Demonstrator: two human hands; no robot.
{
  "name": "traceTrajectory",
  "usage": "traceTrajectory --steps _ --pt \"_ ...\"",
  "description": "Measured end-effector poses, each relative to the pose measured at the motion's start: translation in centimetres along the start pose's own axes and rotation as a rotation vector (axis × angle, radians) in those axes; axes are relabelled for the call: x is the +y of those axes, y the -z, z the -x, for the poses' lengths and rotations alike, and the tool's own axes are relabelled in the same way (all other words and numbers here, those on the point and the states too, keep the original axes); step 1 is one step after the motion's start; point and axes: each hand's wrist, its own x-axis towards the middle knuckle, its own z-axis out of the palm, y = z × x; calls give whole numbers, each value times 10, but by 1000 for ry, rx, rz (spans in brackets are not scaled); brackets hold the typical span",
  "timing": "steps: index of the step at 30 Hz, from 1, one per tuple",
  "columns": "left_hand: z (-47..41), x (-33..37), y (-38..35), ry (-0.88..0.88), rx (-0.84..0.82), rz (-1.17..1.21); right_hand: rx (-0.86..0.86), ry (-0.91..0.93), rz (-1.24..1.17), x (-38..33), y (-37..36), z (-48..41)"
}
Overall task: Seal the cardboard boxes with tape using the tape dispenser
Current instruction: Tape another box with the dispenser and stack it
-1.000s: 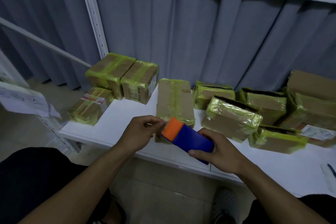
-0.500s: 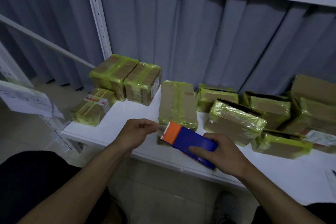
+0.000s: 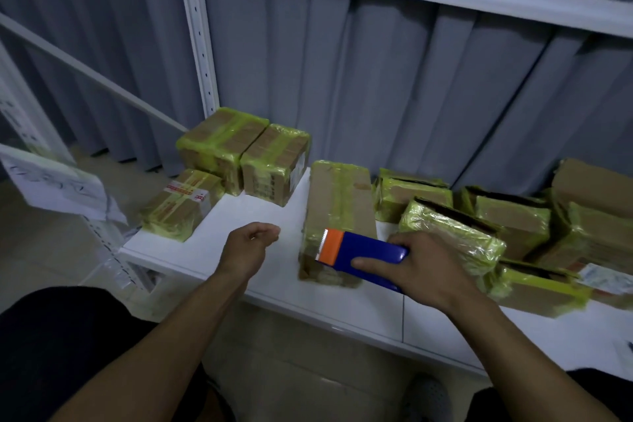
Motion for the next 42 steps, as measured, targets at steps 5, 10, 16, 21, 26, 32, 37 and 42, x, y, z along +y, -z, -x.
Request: traceTrajectory --steps 5,10,16,21,26,32,37,42 --pt "-11 -11 -10 48 18 11 4 -67 146 -14 -8 -17" --pt "-26 -21 -18 116 48 101 -12 -100 236 -21 -24 -35" --pt "-38 -34 -33 143 24 131 -14 -165 326 -24 -39 -53" --pt "-41 -41 -49 217 -31 198 -49 -246 355 -22 -43 -66" --pt "-47 -48 -66 265 -58 309 -82 -294 357 -20 -48 -75" --pt "-43 -44 -77 225 -74 202 -109 -318 344 -16 -47 -80" --pt "-28 -38 -76 -7 10 179 -117 -315 322 -12 -48 -81" --pt "-15 -40 -73 -91 -218 197 -116 -312 295 -11 -45 -78"
